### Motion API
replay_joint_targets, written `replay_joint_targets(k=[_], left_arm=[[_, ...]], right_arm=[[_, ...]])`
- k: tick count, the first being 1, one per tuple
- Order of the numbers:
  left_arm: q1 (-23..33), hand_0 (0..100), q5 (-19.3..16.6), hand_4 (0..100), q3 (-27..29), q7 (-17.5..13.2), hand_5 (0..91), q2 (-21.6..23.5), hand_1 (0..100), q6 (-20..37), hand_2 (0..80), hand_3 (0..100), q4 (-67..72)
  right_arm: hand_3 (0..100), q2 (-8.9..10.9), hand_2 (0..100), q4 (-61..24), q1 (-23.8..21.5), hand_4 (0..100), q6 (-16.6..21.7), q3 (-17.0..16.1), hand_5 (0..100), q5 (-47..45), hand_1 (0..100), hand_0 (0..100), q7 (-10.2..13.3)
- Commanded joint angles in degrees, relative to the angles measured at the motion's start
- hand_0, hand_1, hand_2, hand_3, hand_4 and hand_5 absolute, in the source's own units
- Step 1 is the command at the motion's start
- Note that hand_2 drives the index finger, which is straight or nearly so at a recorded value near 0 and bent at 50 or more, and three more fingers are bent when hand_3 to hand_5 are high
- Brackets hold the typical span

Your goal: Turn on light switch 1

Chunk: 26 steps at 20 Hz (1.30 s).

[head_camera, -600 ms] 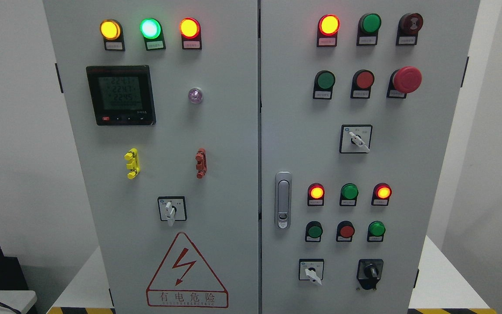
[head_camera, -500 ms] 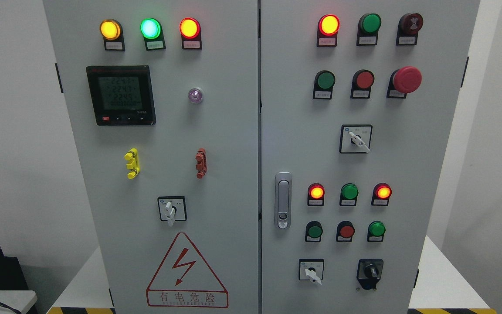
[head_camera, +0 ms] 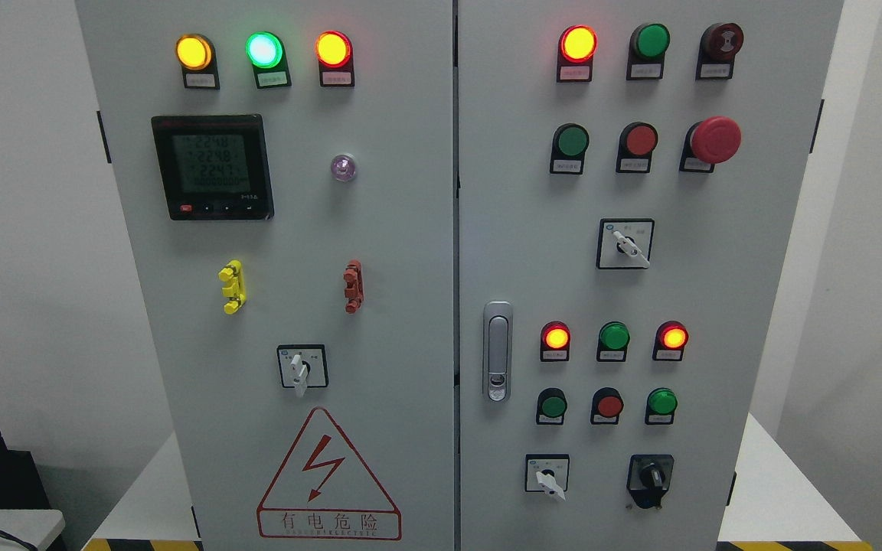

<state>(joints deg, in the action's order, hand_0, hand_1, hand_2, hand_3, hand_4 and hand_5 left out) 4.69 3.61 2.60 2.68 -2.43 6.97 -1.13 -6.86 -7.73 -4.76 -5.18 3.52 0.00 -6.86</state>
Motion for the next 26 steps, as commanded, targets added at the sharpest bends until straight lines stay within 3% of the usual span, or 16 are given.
replay_joint_targets(k=[1,13,22,26], left_arm=[[2.3,28,-0.2,0,0.3,0.4,0.0,0.1,0,-0.1,0.0,0,-6.5],[11.2,29,-0.3,0,0.7,0.7,0.0,0.1,0,0.2,0.0,0,-22.4],[11.8,30,-0.3,0,2.1,0.9,0.0,0.1,0,1.4,0.0,0,-27.0],[12.2,31,-0.3,3,2.1,4.8,0.0,0.3,0,4.0,0.0,0,-32.2]], right_arm=[[0,0.00,0,0.0,0.0,0,0.0,0.0,0,-1.1,39,12,0.0],[0,0.00,0,0.0,0.0,0,0.0,0.0,0,-1.0,39,12,0.0],[0,0.00,0,0.0,0.0,0,0.0,0.0,0,-1.1,39,12,0.0],[0,0.00,0,0.0,0.0,0,0.0,0.0,0,-1.1,39,12,0.0]])
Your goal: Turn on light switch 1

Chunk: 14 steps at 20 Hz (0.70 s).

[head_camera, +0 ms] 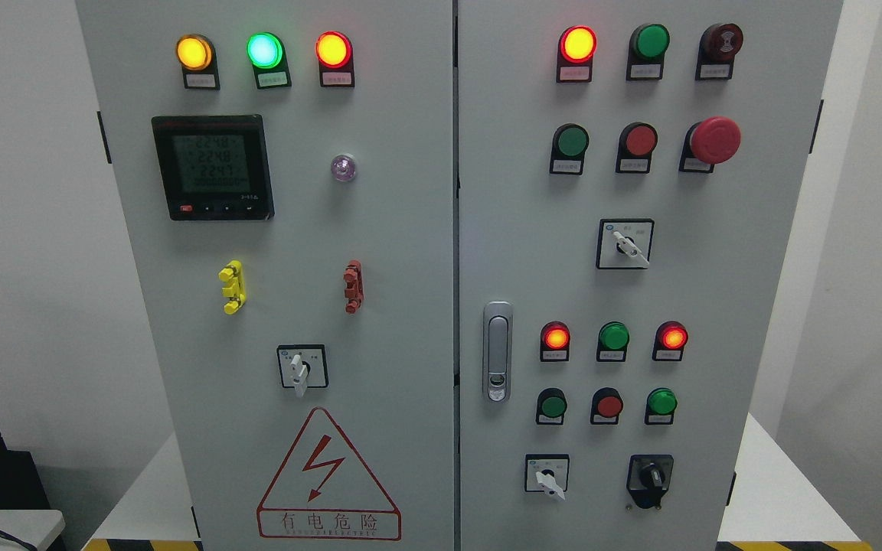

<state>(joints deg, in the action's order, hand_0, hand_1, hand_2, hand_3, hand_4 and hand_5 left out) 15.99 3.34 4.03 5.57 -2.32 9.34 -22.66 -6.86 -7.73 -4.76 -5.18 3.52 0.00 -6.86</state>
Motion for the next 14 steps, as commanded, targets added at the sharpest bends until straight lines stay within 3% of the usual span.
replay_joint_targets(k=[1,8,14], left_arm=[[1.0,31,0.0,5,0.6,2.0,0.0,0.3,0,3.0,0.1,2,-12.3],[1.3,33,0.0,19,5.5,3.0,0.0,0.4,0,8.8,8.2,12,-21.7],[1.4,34,0.0,27,13.1,3.1,0.0,0.5,0,17.7,11.5,18,-27.4]], right_arm=[[0,0.00,0,0.0,0.0,0,0.0,0.0,0,-1.1,39,12,0.0],[0,0.00,0,0.0,0.0,0,0.0,0.0,0,-1.0,39,12,0.0],[0,0.00,0,0.0,0.0,0,0.0,0.0,0,-1.0,39,12,0.0]])
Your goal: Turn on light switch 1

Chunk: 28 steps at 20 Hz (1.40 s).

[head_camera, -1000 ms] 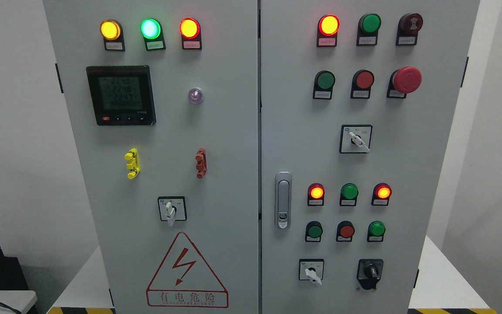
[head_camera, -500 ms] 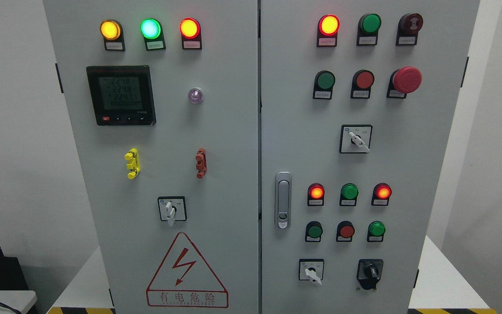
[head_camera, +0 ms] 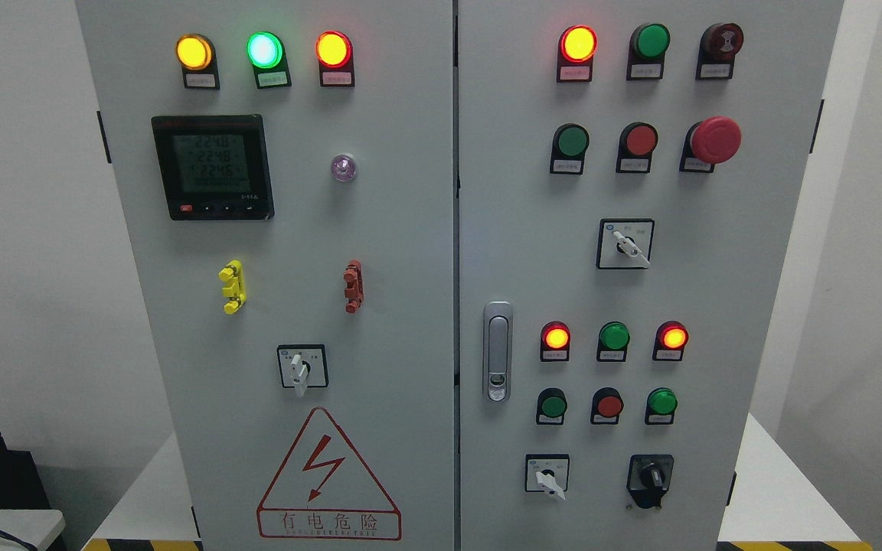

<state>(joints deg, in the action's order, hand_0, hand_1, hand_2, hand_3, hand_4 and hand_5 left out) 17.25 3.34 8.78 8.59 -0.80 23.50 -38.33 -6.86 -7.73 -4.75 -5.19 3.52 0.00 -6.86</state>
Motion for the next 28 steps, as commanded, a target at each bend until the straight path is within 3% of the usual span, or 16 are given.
replay_joint_targets(k=[1,7,11,18,19,22,28], left_arm=[[0.2,34,0.0,29,9.8,0.1,0.0,-1.0,0,4.7,12.1,19,-12.8],[0.1,36,0.0,38,18.2,0.4,0.0,-1.0,0,11.4,14.8,28,-16.3],[0.2,36,0.1,44,22.1,0.2,8.3,-1.0,0,15.3,18.2,35,-22.5],[2.6,27,0.6,58,22.5,-0.3,35.6,1.1,11,15.3,29.4,47,-36.0],[2.6,26,0.7,62,22.5,-0.3,43.6,1.3,15,15.3,33.7,52,-37.5],[2.4,22,0.9,67,21.9,-0.3,53.9,1.3,22,15.3,42.1,58,-42.4],[0.2,17,0.9,67,18.1,-0.9,56.3,1.4,28,13.1,43.7,61,-49.2]], right_arm=[[0,0.00,0,0.0,-0.1,0,0.0,0.0,0,-1.1,39,12,0.0],[0,0.00,0,0.0,0.0,0,0.0,0.0,0,-1.1,39,12,0.0],[0,0.00,0,0.0,0.0,0,0.0,0.0,0,-1.0,39,12,0.0],[0,0.00,0,0.0,0.0,0,0.0,0.0,0,-1.0,39,12,0.0],[0,0.00,0,0.0,0.0,0,0.0,0.0,0,-1.1,39,12,0.0],[0,0.00,0,0.0,0.0,0,0.0,0.0,0,-1.0,39,12,0.0],[0,0.00,0,0.0,0.0,0,0.0,0.0,0,-1.1,39,12,0.0]])
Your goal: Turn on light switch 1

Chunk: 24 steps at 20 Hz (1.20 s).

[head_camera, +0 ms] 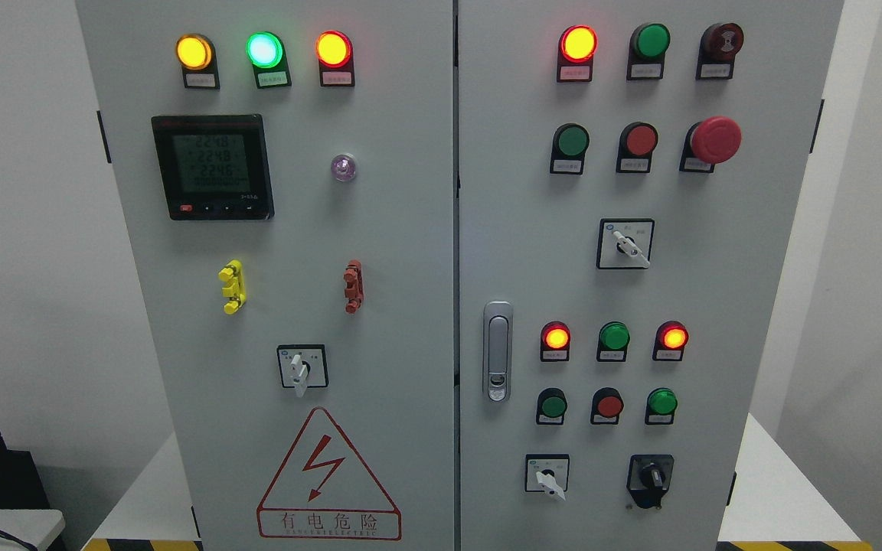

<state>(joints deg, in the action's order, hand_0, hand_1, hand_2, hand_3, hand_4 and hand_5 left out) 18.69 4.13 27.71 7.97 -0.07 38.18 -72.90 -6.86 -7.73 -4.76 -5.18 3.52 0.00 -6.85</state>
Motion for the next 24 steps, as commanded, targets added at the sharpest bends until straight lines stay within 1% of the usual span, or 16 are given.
replay_joint_targets(k=[1,3,5,9,11,14,18,21,24], left_arm=[[-1.5,16,0.1,67,-1.3,-0.5,56.3,0.7,28,-2.7,43.5,60,-15.9],[-2.9,15,0.1,67,-2.8,-0.5,56.0,0.6,28,-6.2,42.4,60,-18.4],[-3.4,14,0.0,66,-4.2,-0.5,55.5,0.6,28,-8.1,42.2,60,-20.5],[-5.9,14,-0.6,66,-8.1,-0.5,55.2,0.6,27,-9.2,41.8,59,-23.2],[-6.9,13,-0.7,65,-10.4,-0.5,55.2,0.5,27,-10.7,41.7,59,-24.7],[-8.2,13,-0.6,65,-13.5,-0.3,55.3,0.5,26,-15.6,41.6,59,-26.6],[-8.3,14,-0.7,65,-17.2,-0.1,55.3,0.4,26,-17.3,41.5,58,-30.1],[-8.9,14,-1.4,65,-19.6,0.4,55.3,0.0,26,-18.5,41.4,58,-31.6],[-9.3,14,-2.5,65,-21.4,2.0,55.3,-0.2,27,-19.0,41.3,58,-33.1]], right_arm=[[0,0.00,0,0.0,0.0,0,0.0,0.0,0,-1.0,39,12,0.0],[0,0.00,0,0.0,0.0,0,0.0,0.0,0,-1.0,39,12,0.0],[0,0.00,0,0.0,0.0,0,0.0,0.0,0,-1.1,39,12,0.0],[0,0.00,0,0.0,0.0,0,0.0,0.0,0,-1.1,39,12,0.0],[0,0.00,0,0.0,0.0,0,0.0,0.0,0,-1.0,39,12,0.0],[0,0.00,0,0.0,0.0,0,0.0,0.0,0,-1.0,39,12,0.0],[0,0.00,0,0.0,0.0,0,0.0,0.0,0,-1.0,39,12,0.0],[0,0.00,0,0.0,0.0,0,0.0,0.0,0,-1.1,39,12,0.0],[0,0.00,0,0.0,0.0,0,0.0,0.0,0,-1.1,39,12,0.0]])
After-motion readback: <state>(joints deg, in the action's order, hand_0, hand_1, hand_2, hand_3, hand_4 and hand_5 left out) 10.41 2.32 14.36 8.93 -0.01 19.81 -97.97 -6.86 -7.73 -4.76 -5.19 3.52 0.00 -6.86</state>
